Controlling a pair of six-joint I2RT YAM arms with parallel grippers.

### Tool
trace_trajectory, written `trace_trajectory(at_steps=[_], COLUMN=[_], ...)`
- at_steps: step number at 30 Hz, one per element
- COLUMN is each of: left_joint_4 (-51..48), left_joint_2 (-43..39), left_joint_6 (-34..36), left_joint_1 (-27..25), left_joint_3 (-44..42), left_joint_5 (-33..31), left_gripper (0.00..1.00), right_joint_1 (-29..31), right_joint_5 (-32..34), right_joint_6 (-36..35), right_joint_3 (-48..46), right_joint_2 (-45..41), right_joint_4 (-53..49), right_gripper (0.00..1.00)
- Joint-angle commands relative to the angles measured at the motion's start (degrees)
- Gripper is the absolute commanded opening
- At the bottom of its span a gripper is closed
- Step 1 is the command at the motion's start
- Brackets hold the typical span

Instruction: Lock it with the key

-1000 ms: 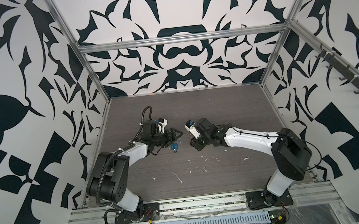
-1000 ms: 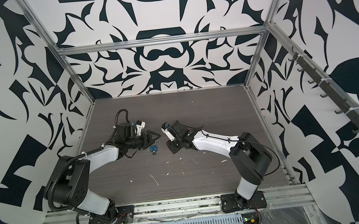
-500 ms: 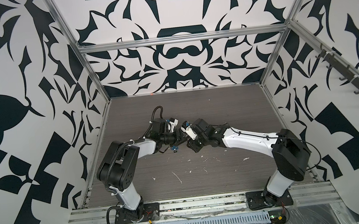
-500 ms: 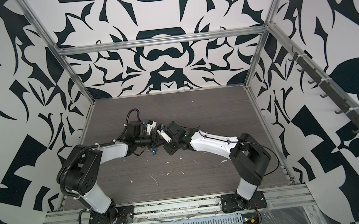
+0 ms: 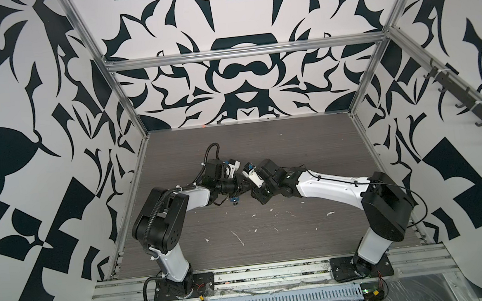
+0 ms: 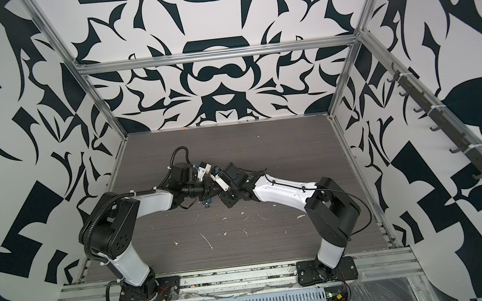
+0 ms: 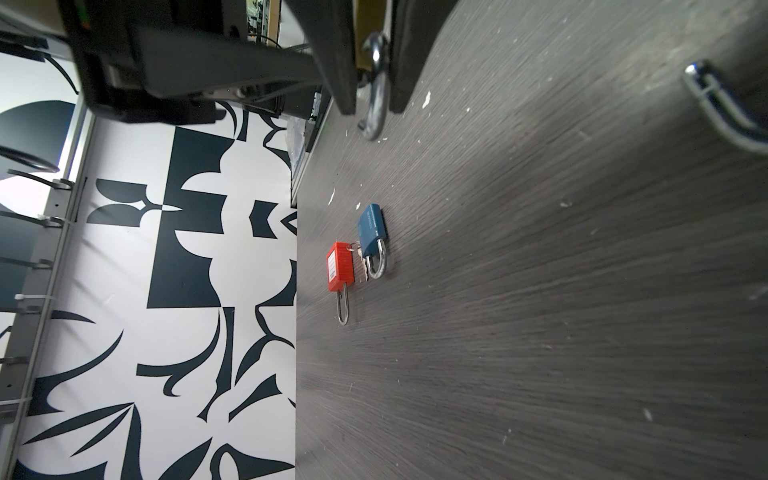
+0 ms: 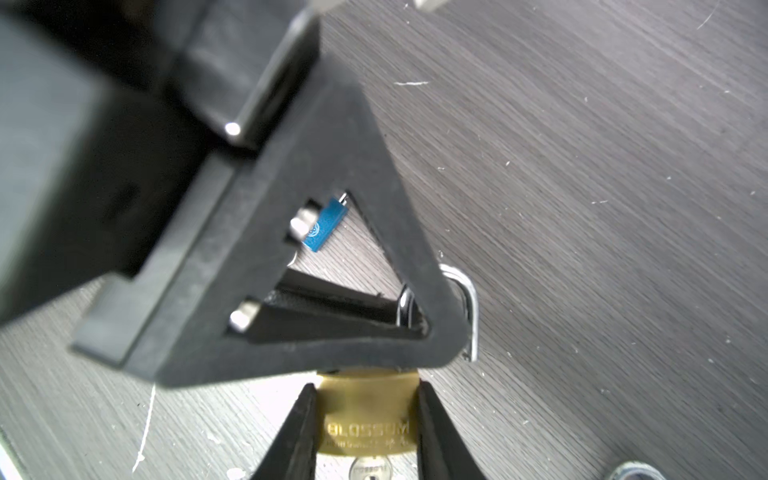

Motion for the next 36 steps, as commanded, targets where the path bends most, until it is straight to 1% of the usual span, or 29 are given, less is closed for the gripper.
trace_trajectory(at_steps=[1,3,7,10,12,14,16,17,18,19,20,22,24,26,28,31,33,36], left_joint_4=[1.06,1.34,1.93,2.98,4.36,6.57,10.28,11.79,12.98,13.76,14.38,14.93,16.0,17.65,19.39,22.92,25.34,28.22], left_joint_2=[1.1,1.14,1.27,1.02,0.64,-0.23,-1.8,-2.59,-3.42,-4.09,-4.83,-6.02,-6.96,-7.59,-7.9,-8.0,-7.92,-7.83], left_joint_6=[-0.33,-0.48,-0.84,-1.53,-2.42,-4.52,-6.82,-7.71,-8.36,-8.73,-9.25,-9.93,-11.16,-12.59,-13.91,-16.11,-17.7,-19.61], left_joint_1=[-0.14,-0.14,-0.14,-0.14,-0.14,-0.14,0.02,0.03,0.03,0.04,0.03,0.03,0.03,0.03,0.03,0.03,0.03,0.03], left_joint_3=[1.35,1.35,1.53,1.71,1.56,0.82,-0.38,-0.81,-1.07,-1.26,-1.37,-1.64,-1.93,-2.3,-2.38,-2.56,-2.93,-3.15], left_joint_5=[1.29,1.39,1.52,1.66,1.66,1.07,0.4,0.34,0.34,0.26,0.14,-0.4,-0.86,-1.24,-1.15,-0.81,-1.04,-1.24], left_gripper=[0.14,0.11,0.01,0.0,0.0,0.0,0.0,0.0,0.0,0.0,0.0,0.0,0.0,0.0,0.0,0.0,0.0,0.0], right_joint_1=[0.24,0.19,0.21,0.19,0.21,0.22,0.07,-0.45,-1.72,-3.5,-5.71,-9.86,-14.02,-16.14,-16.73,-16.81,-16.75,-16.71], right_joint_5=[1.29,1.42,2.07,2.43,2.85,4.53,6.4,5.53,2.37,-1.57,-6.62,-13.0,-18.91,-22.33,-24.69,-28.77,-30.83,-31.32], right_joint_6=[-0.48,-0.48,-0.48,-0.57,-0.16,0.5,1.48,2.6,4.58,6.89,10.74,18.06,28.02,35.28,40.99,49.77,58.8,72.98], right_joint_3=[2.35,2.29,2.11,2.1,2.36,2.02,0.99,-0.54,-2.54,-4.38,-6.5,-9.74,-11.81,-13.2,-14.12,-17.1,-20.66,-27.09], right_joint_2=[-0.48,-0.47,-0.66,-0.75,-0.92,-2.04,-4.62,-6.88,-9.52,-11.73,-14.2,-17.9,-20.44,-22.27,-23.53,-24.84,-24.9,-22.87], right_joint_4=[0.97,1.15,1.65,2.32,2.4,2.39,2.9,4.27,6.64,8.94,11.56,16.16,18.61,20.36,21.34,28.05,38.15,56.66], right_gripper=[0.25,0.25,0.26,0.28,0.34,0.44,0.51,0.54,0.56,0.56,0.56,0.56,0.55,0.53,0.52,0.52,0.51,0.49])
